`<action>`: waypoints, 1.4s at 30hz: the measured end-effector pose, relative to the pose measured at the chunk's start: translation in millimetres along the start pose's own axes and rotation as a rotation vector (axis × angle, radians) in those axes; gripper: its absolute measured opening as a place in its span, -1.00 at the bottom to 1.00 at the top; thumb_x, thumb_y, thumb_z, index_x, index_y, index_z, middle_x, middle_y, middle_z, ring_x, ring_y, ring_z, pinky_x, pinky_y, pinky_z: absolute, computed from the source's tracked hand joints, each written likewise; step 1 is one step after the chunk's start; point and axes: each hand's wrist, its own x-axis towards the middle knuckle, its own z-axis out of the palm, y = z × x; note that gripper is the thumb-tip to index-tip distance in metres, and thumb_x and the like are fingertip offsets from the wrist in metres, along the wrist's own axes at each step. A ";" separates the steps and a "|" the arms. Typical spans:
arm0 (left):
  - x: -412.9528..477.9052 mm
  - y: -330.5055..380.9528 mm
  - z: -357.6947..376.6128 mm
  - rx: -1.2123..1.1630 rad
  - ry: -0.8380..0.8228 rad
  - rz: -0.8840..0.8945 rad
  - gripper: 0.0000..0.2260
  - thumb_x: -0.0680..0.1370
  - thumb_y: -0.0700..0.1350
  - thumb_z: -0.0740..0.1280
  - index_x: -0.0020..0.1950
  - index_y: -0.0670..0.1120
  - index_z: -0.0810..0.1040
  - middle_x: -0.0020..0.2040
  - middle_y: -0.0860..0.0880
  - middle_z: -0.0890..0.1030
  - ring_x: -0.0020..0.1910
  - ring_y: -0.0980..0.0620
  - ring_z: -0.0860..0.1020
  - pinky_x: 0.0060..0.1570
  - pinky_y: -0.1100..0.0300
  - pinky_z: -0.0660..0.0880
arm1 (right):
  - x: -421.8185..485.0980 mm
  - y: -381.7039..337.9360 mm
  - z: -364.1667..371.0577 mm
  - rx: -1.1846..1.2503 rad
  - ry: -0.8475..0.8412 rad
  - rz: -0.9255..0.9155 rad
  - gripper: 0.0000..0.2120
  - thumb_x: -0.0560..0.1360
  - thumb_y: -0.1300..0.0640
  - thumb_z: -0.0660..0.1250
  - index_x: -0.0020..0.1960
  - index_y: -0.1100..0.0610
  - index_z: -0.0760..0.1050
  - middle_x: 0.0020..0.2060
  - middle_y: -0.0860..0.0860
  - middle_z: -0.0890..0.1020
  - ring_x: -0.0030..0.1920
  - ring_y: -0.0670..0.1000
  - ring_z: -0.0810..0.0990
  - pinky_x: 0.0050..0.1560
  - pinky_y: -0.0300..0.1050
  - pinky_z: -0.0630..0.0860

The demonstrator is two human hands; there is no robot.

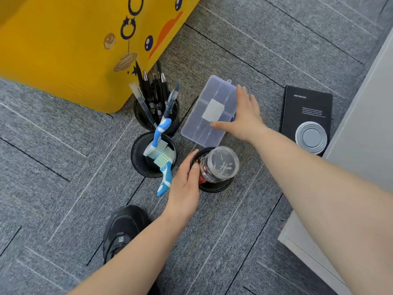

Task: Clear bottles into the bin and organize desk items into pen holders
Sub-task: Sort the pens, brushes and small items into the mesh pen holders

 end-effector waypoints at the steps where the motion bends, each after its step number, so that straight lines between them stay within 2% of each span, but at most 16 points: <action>1: -0.6 1.1 0.5 0.011 0.000 0.002 -0.71 0.65 -0.02 0.11 0.36 0.21 0.38 0.30 0.18 0.48 0.30 0.23 0.42 0.39 0.08 0.33 | 4.4 -1.7 -1.8 -0.005 -0.037 -0.003 0.17 0.25 -0.25 0.51 0.56 0.03 -0.17 0.56 -0.05 -0.06 0.54 0.11 -0.14 0.48 0.19 -0.02; 5: -1.0 1.6 -0.3 -0.040 -0.023 -0.024 -0.75 0.63 0.03 0.13 0.21 0.36 0.42 0.29 0.19 0.50 0.31 0.20 0.44 0.38 0.03 0.34 | 15.4 -7.9 -12.2 -0.083 0.048 0.010 0.13 0.24 -0.27 0.51 0.56 0.07 -0.07 0.48 0.08 0.15 0.48 0.16 0.08 0.43 0.17 0.17; 7: -1.4 1.9 -0.6 -0.047 -0.019 -0.045 -0.76 0.64 0.04 0.13 0.17 0.40 0.42 0.27 0.22 0.51 0.30 0.22 0.44 0.38 0.03 0.34 | 18.2 -6.5 -14.7 -0.136 0.046 0.037 0.14 0.24 -0.29 0.49 0.56 0.06 -0.07 0.47 0.10 0.14 0.47 0.17 0.08 0.41 0.17 0.17; 10: -2.1 1.1 -0.1 -0.024 -0.010 -0.049 -0.76 0.64 0.06 0.13 0.22 0.39 0.41 0.29 0.24 0.49 0.29 0.27 0.42 0.38 0.11 0.33 | 18.9 0.0 -12.5 -0.112 -0.007 0.041 0.15 0.24 -0.28 0.50 0.56 0.06 -0.11 0.53 0.04 0.04 0.52 0.15 -0.03 0.45 0.21 0.06; 12: -3.6 2.0 -0.2 -0.005 -0.005 -0.034 -0.73 0.64 0.06 0.12 0.29 0.32 0.40 0.30 0.22 0.49 0.29 0.28 0.41 0.38 0.13 0.32 | 18.6 3.2 -10.9 -0.055 0.020 0.016 0.10 0.25 -0.22 0.53 0.55 0.07 -0.02 0.50 0.04 0.18 0.50 0.14 0.06 0.45 0.17 0.09; 15: -4.8 5.7 1.5 0.007 0.009 -0.034 -0.73 0.65 0.03 0.10 0.31 0.28 0.38 0.31 0.21 0.47 0.30 0.26 0.40 0.40 0.15 0.29 | 15.5 6.9 -19.2 0.290 0.162 0.093 -0.17 0.35 -0.01 0.53 0.48 0.08 0.18 0.36 0.05 0.32 0.36 0.08 0.31 0.36 0.06 0.32; 18: -5.4 7.0 4.0 -0.012 0.023 -0.045 -0.77 0.64 0.03 0.11 0.18 0.36 0.40 0.27 0.23 0.50 0.29 0.24 0.42 0.39 0.08 0.32 | 5.2 13.7 -25.2 0.717 0.058 0.203 -0.48 0.43 0.20 0.46 0.31 0.08 0.32 0.13 -0.01 0.47 0.14 0.04 0.55 0.07 -0.08 0.56; 20: -6.6 7.9 5.3 -0.021 0.032 -0.055 -0.76 0.64 0.06 0.11 0.09 0.45 0.41 0.26 0.24 0.50 0.29 0.21 0.44 0.38 0.02 0.34 | -0.3 20.0 -31.4 0.842 0.004 0.226 -0.62 0.47 0.26 0.40 0.22 0.07 0.35 0.07 0.03 0.54 0.06 0.06 0.61 -0.06 -0.13 0.60; 24: -4.8 11.2 11.1 -0.049 0.059 -0.075 -0.74 0.64 0.05 0.10 0.11 0.46 0.42 0.29 0.21 0.49 0.31 0.17 0.43 0.37 -0.01 0.34 | 6.8 51.1 -78.6 0.876 0.261 0.254 -0.75 0.54 0.28 0.29 0.16 0.04 0.45 0.03 0.05 0.59 -0.06 0.00 0.60 -0.04 -0.03 0.59; 26: -1.4 16.5 17.8 -0.080 0.079 -0.054 -0.73 0.65 -0.01 0.11 0.23 0.31 0.45 0.28 0.18 0.51 0.30 0.17 0.44 0.39 0.01 0.33 | 8.8 77.9 -106.2 0.781 0.294 0.271 -0.73 0.56 0.25 0.25 0.23 0.02 0.43 0.05 0.12 0.57 -0.12 -0.01 0.56 -0.07 -0.05 0.52; 28: 2.7 21.8 25.2 -0.084 0.100 -0.046 -0.73 0.66 -0.04 0.10 0.32 0.18 0.43 0.28 0.16 0.50 0.29 0.18 0.43 0.40 0.04 0.31 | 9.0 105.9 -119.5 0.616 0.273 0.299 -0.65 0.57 0.18 0.24 0.33 -0.03 0.37 0.13 0.16 0.54 -0.05 0.03 0.53 0.01 -0.02 0.49; 31: 8.8 23.7 32.9 -0.105 0.104 -0.050 -0.71 0.65 -0.02 0.10 0.36 0.17 0.40 0.31 0.14 0.48 0.31 0.16 0.42 0.40 0.02 0.31 | 6.5 129.5 -116.4 0.448 0.338 0.408 -0.48 0.58 0.05 0.23 0.49 0.09 0.17 0.14 0.05 0.47 0.07 0.02 0.47 0.08 -0.14 0.40; 33: 11.0 22.2 34.2 -0.108 0.098 -0.046 -0.72 0.65 0.01 0.11 0.35 0.20 0.39 0.32 0.16 0.47 0.33 0.15 0.41 0.40 0.00 0.30 | 3.1 137.5 -105.5 0.325 0.370 0.499 -0.26 0.44 -0.21 0.25 0.51 0.08 0.13 0.29 0.05 0.45 0.27 0.09 0.45 0.27 -0.03 0.38; 35: 12.9 19.2 33.3 -0.113 0.099 -0.059 -0.73 0.65 0.02 0.11 0.33 0.22 0.39 0.32 0.16 0.47 0.33 0.14 0.41 0.40 -0.01 0.31 | -2.0 140.8 -92.6 0.315 0.290 0.563 0.04 0.26 -0.41 0.29 0.54 0.06 -0.01 0.48 0.06 0.25 0.46 0.13 0.25 0.43 0.13 0.22; 38: 14.1 17.6 30.8 -0.123 0.087 -0.052 -0.76 0.64 0.04 0.12 0.25 0.32 0.41 0.31 0.18 0.48 0.33 0.14 0.42 0.39 -0.02 0.32 | -6.1 137.5 -83.2 0.349 0.201 0.581 0.24 0.14 -0.43 0.43 0.55 -0.01 -0.19 0.54 0.02 0.04 0.52 0.13 0.07 0.47 0.22 0.10; 42: 14.2 20.0 31.6 -0.119 0.133 -0.045 -0.78 0.65 0.00 0.10 0.22 0.27 0.39 0.21 0.23 0.50 0.29 0.15 0.43 0.37 -0.03 0.34 | -16.3 124.1 -80.1 0.332 0.192 0.580 0.26 0.10 -0.40 0.49 0.54 -0.06 -0.16 0.54 0.03 0.09 0.51 0.18 0.08 0.45 0.30 0.11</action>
